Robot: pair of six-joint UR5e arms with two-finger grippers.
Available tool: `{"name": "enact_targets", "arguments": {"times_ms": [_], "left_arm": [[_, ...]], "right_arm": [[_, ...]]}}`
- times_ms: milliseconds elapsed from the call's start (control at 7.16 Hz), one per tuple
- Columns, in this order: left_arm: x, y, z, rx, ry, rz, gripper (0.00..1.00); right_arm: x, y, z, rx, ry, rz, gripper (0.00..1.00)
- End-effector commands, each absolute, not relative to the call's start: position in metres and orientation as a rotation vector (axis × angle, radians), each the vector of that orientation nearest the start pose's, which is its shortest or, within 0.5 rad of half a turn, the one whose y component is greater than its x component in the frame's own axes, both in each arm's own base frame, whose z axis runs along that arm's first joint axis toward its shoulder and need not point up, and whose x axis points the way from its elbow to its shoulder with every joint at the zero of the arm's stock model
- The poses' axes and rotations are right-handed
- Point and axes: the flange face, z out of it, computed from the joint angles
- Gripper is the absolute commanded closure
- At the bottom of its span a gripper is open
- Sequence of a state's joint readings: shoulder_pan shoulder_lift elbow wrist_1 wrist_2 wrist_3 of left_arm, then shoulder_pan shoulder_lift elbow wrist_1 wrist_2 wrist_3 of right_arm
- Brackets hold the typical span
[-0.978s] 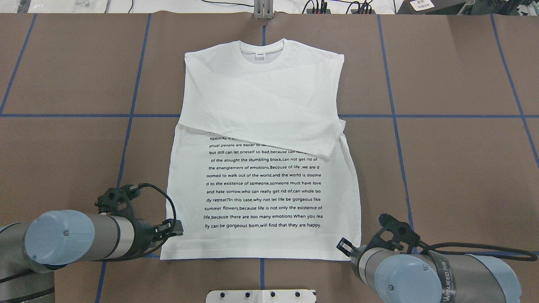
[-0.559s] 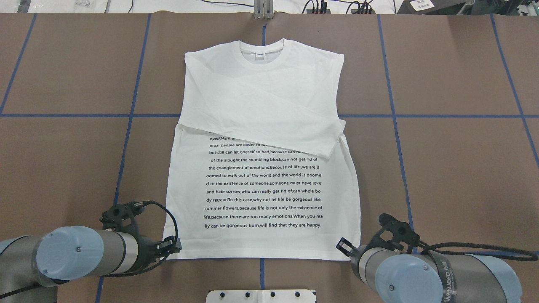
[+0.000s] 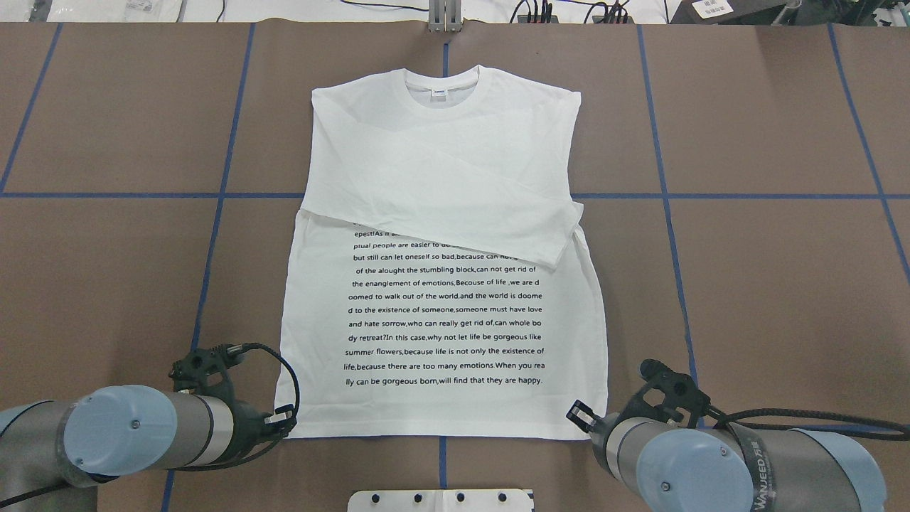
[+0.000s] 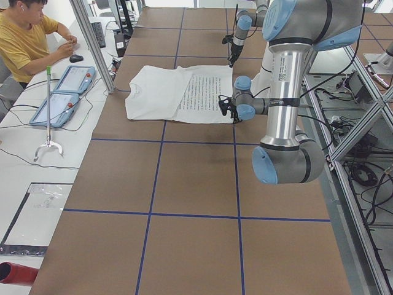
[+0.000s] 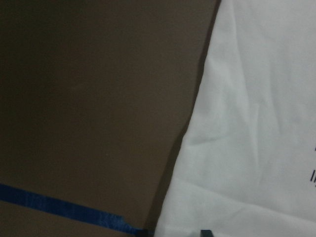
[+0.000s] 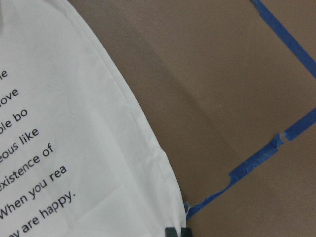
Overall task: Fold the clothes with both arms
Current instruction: 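Lift the hem and fold it toward the collar with both grippers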
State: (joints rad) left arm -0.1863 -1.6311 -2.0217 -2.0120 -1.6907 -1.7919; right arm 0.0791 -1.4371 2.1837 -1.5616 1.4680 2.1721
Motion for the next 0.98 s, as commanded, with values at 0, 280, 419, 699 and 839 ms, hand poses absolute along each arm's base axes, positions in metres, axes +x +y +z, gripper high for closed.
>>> {"name": "enact_targets", "arguments": {"times_ms": [0,280,419,699,839], "left_arm": [[0.47,-0.204,0.352,-0.138,0.989,-0.298,1.0],[0.422,-0.184,0.29,-0.159,1.116,-0.257,1.0],[0.397,-0.176,0.272,-0.169,1.156,-0.241,1.0],[0.377,-0.17,0.248,-0.193,1.21,-0.247,1.0],[0.369,-0.178,0.238,-0.172,1.239,-0.249,1.0]], "right_arm": [[-0.468,-0.183,0.316,-0.105,-0.783,0.689,1.0],[-0.417,-0.177,0.294,-0.147,-0.83,0.678,1.0],[-0.404,-0.172,0.293,-0.161,-0.828,0.669,1.0],[-0.387,-0.168,0.268,-0.198,-0.886,0.676,1.0],[-0.376,-0.196,0.26,-0.169,-0.918,0.731,1.0]]}}
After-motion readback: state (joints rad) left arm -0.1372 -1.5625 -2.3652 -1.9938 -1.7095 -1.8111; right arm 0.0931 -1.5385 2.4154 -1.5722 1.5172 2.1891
